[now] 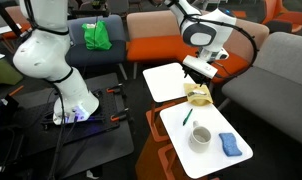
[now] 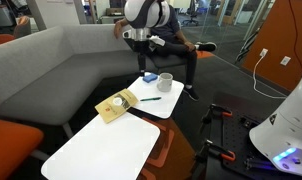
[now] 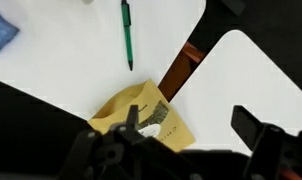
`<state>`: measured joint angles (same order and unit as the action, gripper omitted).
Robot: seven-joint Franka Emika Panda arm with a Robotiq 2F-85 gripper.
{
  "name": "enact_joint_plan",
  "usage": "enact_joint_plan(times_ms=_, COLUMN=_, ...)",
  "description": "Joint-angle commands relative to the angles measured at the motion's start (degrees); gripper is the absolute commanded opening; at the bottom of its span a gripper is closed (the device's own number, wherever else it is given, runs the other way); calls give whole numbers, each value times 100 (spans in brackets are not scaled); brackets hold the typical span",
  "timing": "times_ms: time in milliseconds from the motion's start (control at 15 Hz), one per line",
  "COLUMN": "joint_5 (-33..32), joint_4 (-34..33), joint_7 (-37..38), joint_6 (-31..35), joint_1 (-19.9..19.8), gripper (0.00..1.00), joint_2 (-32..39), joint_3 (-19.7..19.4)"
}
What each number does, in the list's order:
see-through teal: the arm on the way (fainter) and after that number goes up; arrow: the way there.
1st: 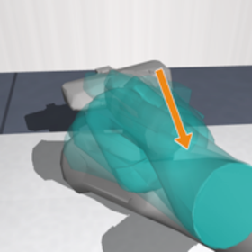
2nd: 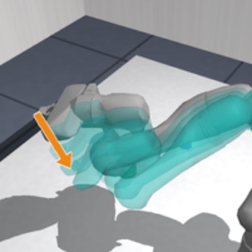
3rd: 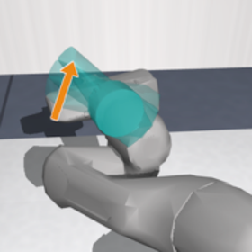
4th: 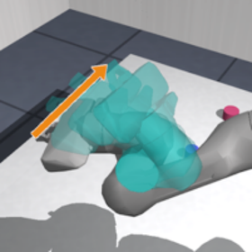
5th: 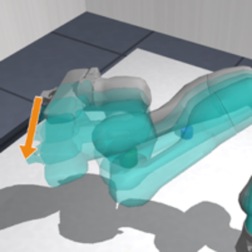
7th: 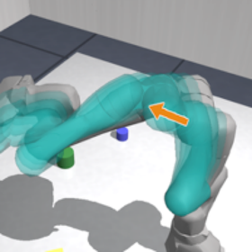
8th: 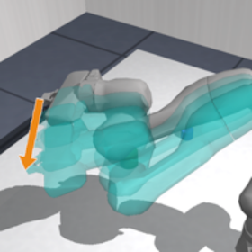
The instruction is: Get the pen from the table and put it in the mug
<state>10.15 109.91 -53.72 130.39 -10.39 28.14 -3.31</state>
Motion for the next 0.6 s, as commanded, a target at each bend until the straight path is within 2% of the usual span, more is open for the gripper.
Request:
enact_joint_plan(times_ms=0, joint_5=-309, joint_4=-35, joint_7=120, joint_6=242, joint_1=-160, gripper=100, joint_2=168, joint_3=132)
enact_joint_plan(times_ms=133, joint_5=-238, joint_4=-160, joint_7=-50, joint_6=398, joint_1=-309, gripper=100, joint_2=490, joint_3=246)
enact_joint_plan(times_ms=533, joint_5=-1077, joint_4=-563, joint_7=180, joint_6=1444, joint_1=-317, gripper=100, joint_2=1590, joint_3=235)
